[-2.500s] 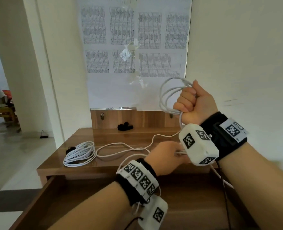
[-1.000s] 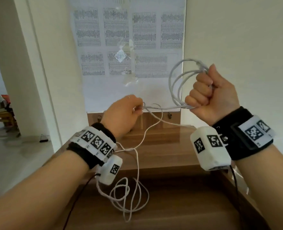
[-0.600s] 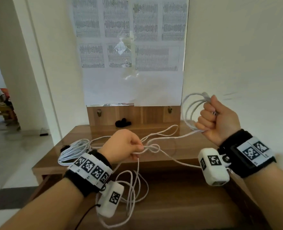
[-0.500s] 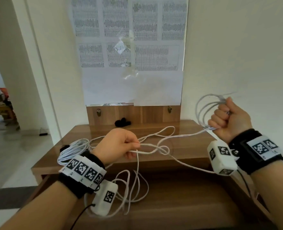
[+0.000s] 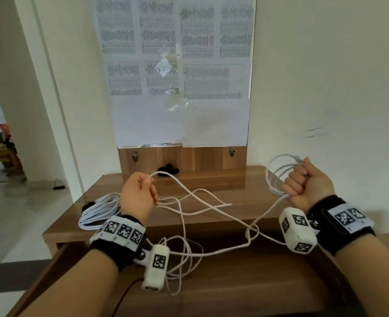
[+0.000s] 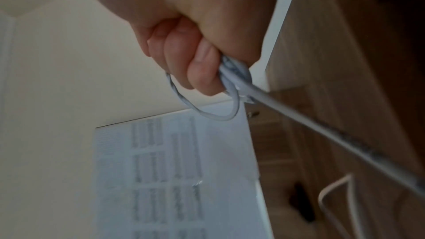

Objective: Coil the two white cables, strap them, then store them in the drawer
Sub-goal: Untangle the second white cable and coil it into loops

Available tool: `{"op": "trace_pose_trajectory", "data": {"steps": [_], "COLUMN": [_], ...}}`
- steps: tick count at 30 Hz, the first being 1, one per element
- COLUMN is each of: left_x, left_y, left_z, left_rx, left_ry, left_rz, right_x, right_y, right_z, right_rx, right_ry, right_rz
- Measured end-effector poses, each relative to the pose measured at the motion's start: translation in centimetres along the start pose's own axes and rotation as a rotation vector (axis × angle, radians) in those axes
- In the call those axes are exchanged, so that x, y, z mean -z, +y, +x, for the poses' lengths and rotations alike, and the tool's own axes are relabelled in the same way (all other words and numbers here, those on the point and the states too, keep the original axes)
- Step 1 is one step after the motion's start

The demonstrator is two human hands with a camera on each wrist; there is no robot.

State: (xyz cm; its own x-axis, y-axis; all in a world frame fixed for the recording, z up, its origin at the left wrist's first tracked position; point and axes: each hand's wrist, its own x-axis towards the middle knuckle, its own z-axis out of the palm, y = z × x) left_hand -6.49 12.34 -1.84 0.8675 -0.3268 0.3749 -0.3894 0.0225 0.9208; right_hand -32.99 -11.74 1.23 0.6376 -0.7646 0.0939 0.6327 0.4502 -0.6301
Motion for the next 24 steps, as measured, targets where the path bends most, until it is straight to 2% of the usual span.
{"op": "trace_pose_trajectory", "data": {"steps": [3, 4, 5, 6, 7, 8, 9, 11, 13, 14, 16, 19, 20, 21, 24], "left_x": [0.4, 0.4, 0.0, -0.9, -2.0, -3.3, -4.8, -7.4, -8.6, -8.6, -8.0, -6.3, -5.6, -5.0, -3.1], "left_y": [-0.8, -0.5, 0.1, 1.2, 2.5, 3.8, 4.8, 5.3, 4.4, 4.2, 4.1, 4.8, 5.4, 6.1, 8.1], "left_z": [1.0, 0.5, -0.5, -2.0, -4.0, -6.1, -8.1, -10.9, -11.4, -10.9, -9.3, -5.8, -4.8, -4.2, -3.9], "left_rx": [0.036, -0.005, -0.108, -0.243, -0.342, -0.381, -0.368, -0.289, -0.186, -0.124, -0.096, -0.142, -0.138, -0.117, 0.022], "left_ry": [-0.017, -0.015, 0.000, -0.016, -0.104, -0.270, -0.474, -0.813, -0.977, -1.002, -0.919, -0.593, -0.525, -0.515, -0.645], "left_rz": [0.484, 0.643, 0.670, 0.598, 0.474, 0.373, 0.352, 0.488, 0.584, 0.545, 0.490, 0.437, 0.384, 0.304, -0.057], "right_x": [-3.4, -4.4, -5.2, -5.9, -6.6, -7.3, -7.9, -9.1, -9.6, -9.5, -8.4, -6.4, -5.9, -5.4, -5.0], "right_y": [-0.3, -0.3, -0.3, -0.2, -0.1, 0.2, 0.6, 1.1, 1.2, 0.9, -0.1, -1.3, -1.4, -1.3, -0.8], "right_z": [-0.9, -1.1, -1.3, -1.4, -1.5, -1.6, -1.8, -2.2, -2.6, -2.7, -2.6, -2.5, -2.3, -2.2, -1.9], "right_rx": [-0.036, -0.042, -0.048, -0.054, -0.061, -0.071, -0.083, -0.093, -0.078, -0.062, -0.028, -0.022, -0.031, -0.045, -0.093], "right_ry": [-0.139, -0.180, -0.216, -0.245, -0.261, -0.269, -0.273, -0.277, -0.291, -0.298, -0.297, -0.281, -0.274, -0.275, -0.336], "right_rz": [0.102, 0.122, 0.135, 0.142, 0.148, 0.161, 0.182, 0.227, 0.202, 0.162, 0.081, 0.058, 0.075, 0.101, 0.209]}}
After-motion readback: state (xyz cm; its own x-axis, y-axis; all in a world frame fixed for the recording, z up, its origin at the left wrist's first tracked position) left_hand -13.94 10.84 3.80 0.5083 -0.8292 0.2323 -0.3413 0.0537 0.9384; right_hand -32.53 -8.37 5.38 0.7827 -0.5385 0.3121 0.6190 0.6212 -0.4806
